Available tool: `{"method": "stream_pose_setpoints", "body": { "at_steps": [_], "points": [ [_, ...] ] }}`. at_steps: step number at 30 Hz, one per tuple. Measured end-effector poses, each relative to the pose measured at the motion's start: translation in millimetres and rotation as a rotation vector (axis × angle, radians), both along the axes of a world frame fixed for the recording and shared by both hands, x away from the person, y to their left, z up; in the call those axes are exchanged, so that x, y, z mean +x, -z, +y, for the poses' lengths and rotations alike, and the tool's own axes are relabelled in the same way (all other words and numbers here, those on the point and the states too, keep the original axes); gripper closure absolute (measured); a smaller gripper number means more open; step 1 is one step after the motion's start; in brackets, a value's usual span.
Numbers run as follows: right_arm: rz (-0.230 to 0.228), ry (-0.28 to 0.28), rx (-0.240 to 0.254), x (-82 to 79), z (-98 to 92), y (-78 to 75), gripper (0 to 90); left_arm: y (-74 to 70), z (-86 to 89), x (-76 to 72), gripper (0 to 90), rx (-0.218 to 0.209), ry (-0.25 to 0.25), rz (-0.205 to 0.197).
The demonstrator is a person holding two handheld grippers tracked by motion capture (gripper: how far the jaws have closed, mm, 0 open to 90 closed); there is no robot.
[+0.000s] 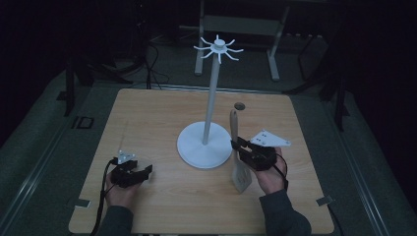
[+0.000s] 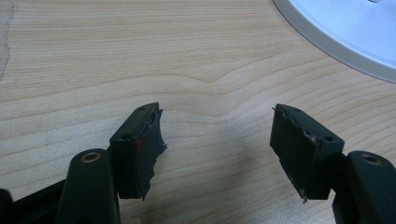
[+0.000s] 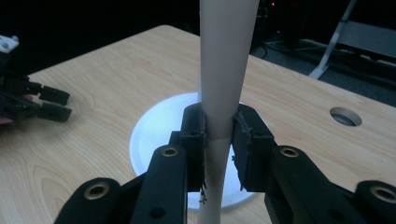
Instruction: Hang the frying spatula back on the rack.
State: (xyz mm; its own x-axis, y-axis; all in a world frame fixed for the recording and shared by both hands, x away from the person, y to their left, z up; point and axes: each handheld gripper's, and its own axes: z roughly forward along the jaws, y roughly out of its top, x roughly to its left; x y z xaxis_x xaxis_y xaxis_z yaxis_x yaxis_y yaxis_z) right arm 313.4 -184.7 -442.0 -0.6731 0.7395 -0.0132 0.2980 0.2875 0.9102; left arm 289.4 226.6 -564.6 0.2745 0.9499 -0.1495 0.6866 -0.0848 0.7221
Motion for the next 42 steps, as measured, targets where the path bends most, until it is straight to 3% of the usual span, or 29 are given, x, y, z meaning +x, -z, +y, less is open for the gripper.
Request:
{"method": "stream_pose_setpoints", "body": {
  "at_steps": [26,42],
  "points": [
    [-0.042,-0.021,0.054,6.7,9.8,-16.4,75.0,-0.4,0.7,0.0,34.2,-0.003,0.001,-0.001],
    [-0.07,-0.021,0.062,7.0,11.2,-26.6,75.0,-0.2,0.2,0.1,34.2,-0.004,0.001,0.0]
  ]
}}
